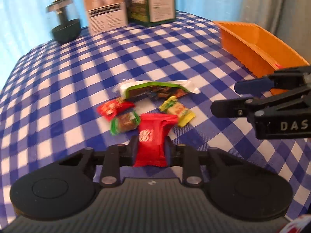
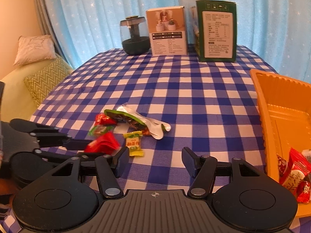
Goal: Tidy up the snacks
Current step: 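Grasp the red packet with the left tool while the right tool grasps the yellow candy, then carry the red packet and yellow candy over the orange tray with both tools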
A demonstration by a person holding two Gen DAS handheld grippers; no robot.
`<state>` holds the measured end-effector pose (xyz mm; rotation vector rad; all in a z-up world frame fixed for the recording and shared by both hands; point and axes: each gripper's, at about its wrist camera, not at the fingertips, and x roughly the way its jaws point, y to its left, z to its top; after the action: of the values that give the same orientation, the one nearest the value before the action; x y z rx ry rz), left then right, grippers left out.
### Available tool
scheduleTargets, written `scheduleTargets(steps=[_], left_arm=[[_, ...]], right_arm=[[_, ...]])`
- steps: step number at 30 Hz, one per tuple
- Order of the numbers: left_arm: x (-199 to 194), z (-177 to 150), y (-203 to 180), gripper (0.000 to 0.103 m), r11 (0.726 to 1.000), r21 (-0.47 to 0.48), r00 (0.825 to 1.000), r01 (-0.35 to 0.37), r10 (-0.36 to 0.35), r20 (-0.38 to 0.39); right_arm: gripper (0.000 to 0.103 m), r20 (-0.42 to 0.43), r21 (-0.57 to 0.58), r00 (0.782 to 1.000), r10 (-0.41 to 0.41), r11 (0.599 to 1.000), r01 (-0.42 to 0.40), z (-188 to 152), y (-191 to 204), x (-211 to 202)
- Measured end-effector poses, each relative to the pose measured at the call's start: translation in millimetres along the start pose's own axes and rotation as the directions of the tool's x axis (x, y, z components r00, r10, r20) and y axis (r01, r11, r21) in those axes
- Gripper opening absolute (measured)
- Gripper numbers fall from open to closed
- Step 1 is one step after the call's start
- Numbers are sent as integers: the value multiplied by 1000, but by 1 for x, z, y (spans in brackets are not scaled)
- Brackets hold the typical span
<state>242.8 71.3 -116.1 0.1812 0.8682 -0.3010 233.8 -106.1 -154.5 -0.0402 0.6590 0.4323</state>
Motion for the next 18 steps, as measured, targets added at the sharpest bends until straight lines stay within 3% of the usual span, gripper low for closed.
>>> scheduleTargets(steps=[5,8,10,18], left_arm=[[-19,-10,15,23,991,-124,998,-56,57,4],[-25,-11,21,23,983,-165,996,-78,83,19],[-28,-11,24,23,978,-195,996,-74,81,31],[-28,-12,19,23,978,-201,997,-50,59,41]], right_arm=[[60,-2,-55,999,41,998,-41,1,16,11],[45,-7,-74,998,61,995,-61,3,25,22],[43,-5,-73,998,56,996,-56,4,27,30],[33,-10,-107,999,32,994,-33,5,30,58]])
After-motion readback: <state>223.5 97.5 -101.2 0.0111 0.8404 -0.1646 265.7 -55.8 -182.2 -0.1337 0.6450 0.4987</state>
